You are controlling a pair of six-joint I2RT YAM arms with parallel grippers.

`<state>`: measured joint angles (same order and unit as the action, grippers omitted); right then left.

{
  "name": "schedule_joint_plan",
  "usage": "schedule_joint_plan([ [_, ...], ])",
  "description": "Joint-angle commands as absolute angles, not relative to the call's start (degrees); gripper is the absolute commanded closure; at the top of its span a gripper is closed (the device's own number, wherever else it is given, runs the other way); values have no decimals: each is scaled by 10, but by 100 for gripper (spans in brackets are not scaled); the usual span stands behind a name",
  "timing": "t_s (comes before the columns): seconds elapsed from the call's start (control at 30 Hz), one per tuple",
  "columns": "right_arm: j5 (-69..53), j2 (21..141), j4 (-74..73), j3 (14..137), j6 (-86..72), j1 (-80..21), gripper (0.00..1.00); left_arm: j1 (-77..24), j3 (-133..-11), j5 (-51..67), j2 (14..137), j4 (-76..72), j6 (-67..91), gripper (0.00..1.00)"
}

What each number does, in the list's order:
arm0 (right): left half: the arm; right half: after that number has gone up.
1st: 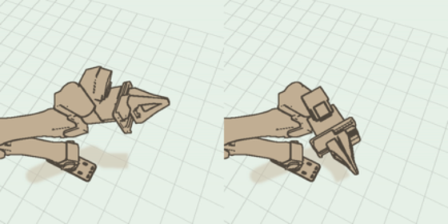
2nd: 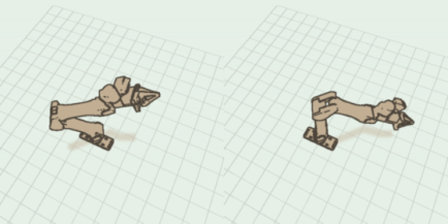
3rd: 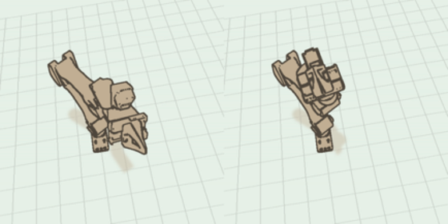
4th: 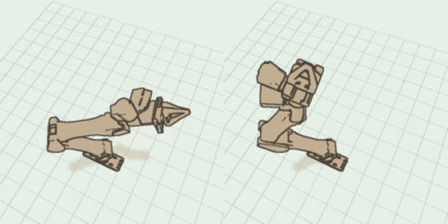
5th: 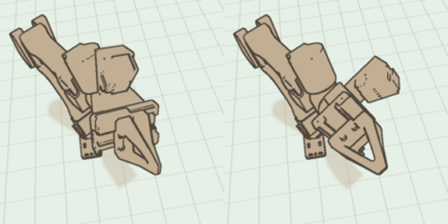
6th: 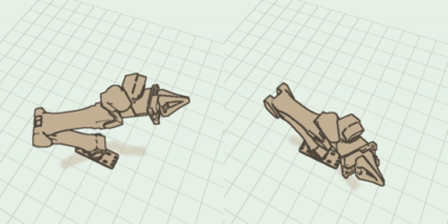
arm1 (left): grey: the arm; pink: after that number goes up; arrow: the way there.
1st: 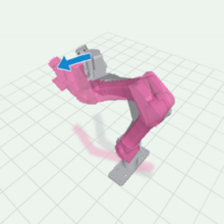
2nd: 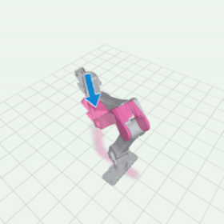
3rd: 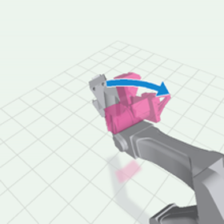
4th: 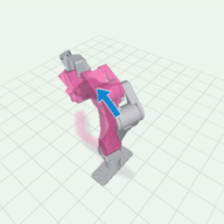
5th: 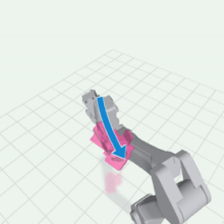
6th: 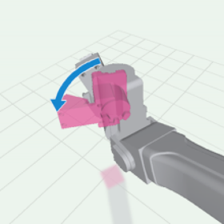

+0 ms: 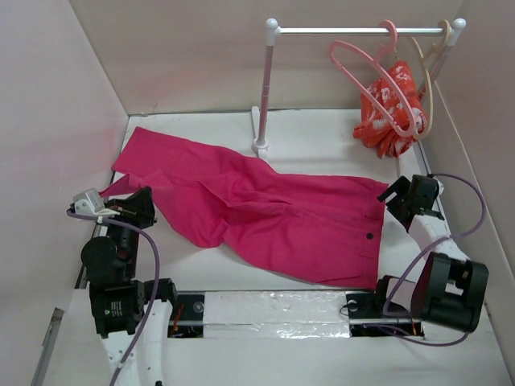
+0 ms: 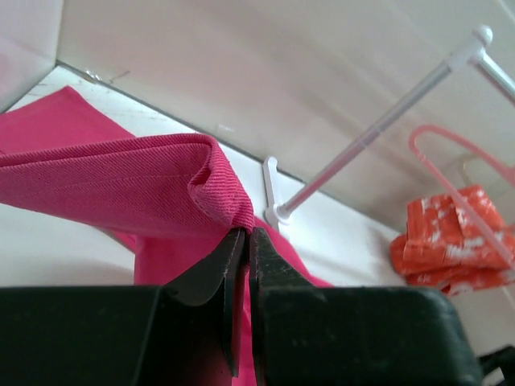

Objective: Place the trousers on the hanger
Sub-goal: Flatten out the trousers at the center of the board.

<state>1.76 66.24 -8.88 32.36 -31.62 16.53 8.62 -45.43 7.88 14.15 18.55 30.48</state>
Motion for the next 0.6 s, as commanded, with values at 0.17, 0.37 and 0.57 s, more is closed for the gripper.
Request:
schedule_joint_plan([
  [0.17,-118,777,-62,366,-281,167,29,-3,-439,-22,115,178,242,100],
  [0.37,-100,773,-64,356,-281,177,84,-29,-447,-51,102,189,240,100],
  [0.57,-13,717,-70,398,-294,183,100,-34,-442,-45,97,192,240,100],
])
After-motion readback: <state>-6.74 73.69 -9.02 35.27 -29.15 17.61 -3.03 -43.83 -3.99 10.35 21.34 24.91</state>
